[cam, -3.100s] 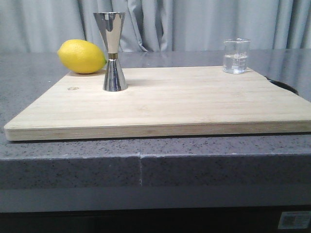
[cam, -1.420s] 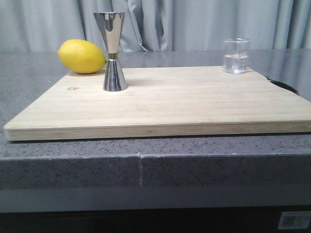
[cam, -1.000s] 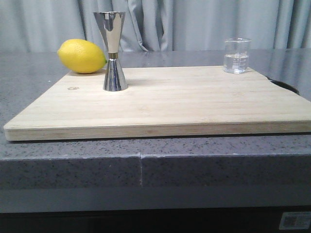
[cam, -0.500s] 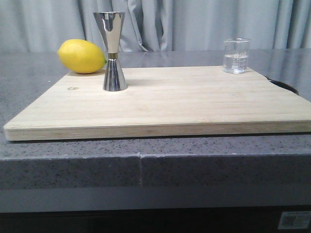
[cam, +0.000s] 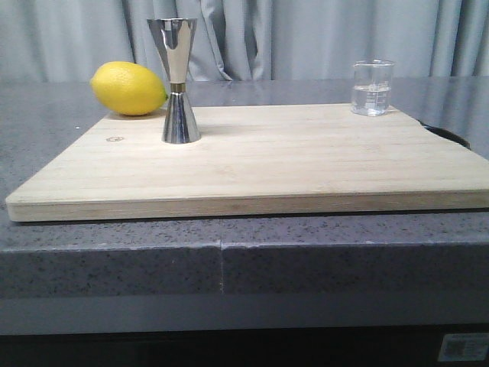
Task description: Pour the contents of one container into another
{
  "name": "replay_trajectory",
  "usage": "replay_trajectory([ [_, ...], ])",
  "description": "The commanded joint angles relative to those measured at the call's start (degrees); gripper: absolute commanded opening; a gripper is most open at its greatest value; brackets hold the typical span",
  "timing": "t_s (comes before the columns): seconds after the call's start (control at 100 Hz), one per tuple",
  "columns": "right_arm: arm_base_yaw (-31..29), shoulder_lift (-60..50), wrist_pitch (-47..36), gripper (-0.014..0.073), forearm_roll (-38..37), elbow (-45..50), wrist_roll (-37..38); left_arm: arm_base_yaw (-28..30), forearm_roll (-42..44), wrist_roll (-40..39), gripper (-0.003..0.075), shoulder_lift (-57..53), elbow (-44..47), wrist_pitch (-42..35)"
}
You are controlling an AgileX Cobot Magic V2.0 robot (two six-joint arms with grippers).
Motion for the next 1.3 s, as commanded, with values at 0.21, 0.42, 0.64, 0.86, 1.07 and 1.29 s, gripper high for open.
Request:
replay_trajectory([
  [0.21, -0.3, 0.5, -7.1, -0.0062, -5.1, -2.1, -0.3, -0.4, -0.7, 0.4, -0.0019, 0.7, -2.1, -8.4],
  [0.42, -0.3, 0.5, -7.1, -0.0063, -5.2, -2.1, -0.3, -0.4, -0.7, 0.4, -0.0018, 0.7, -2.1, -9.7],
  [0.64, -0.3, 0.5, -7.3, -0.0062, -6.4, -2.1, -0.3, -0.4, -0.1, 0.4, -0.0017, 0.7, -2.1, -9.4],
  [0.86, -0.3, 0.5, -7.5, 0.0046, -7.6, -2.1, -0.3, -0.4, -0.1, 0.4, 0.0068, 0.7, -2.1, -9.2],
  [1.07, -0.3, 0.5, -8.5, 0.0359, -7.7, -2.1, -0.3, -0.4, -0.1, 0.4, 0.0377, 0.7, -2.1, -8.7],
  [1.29, -0.3, 0.7, -10.8, 0.0496, -7.7, -2.1, -0.3, -0.4, -0.1, 0.4, 0.0713, 0.7, -2.1, -8.7],
])
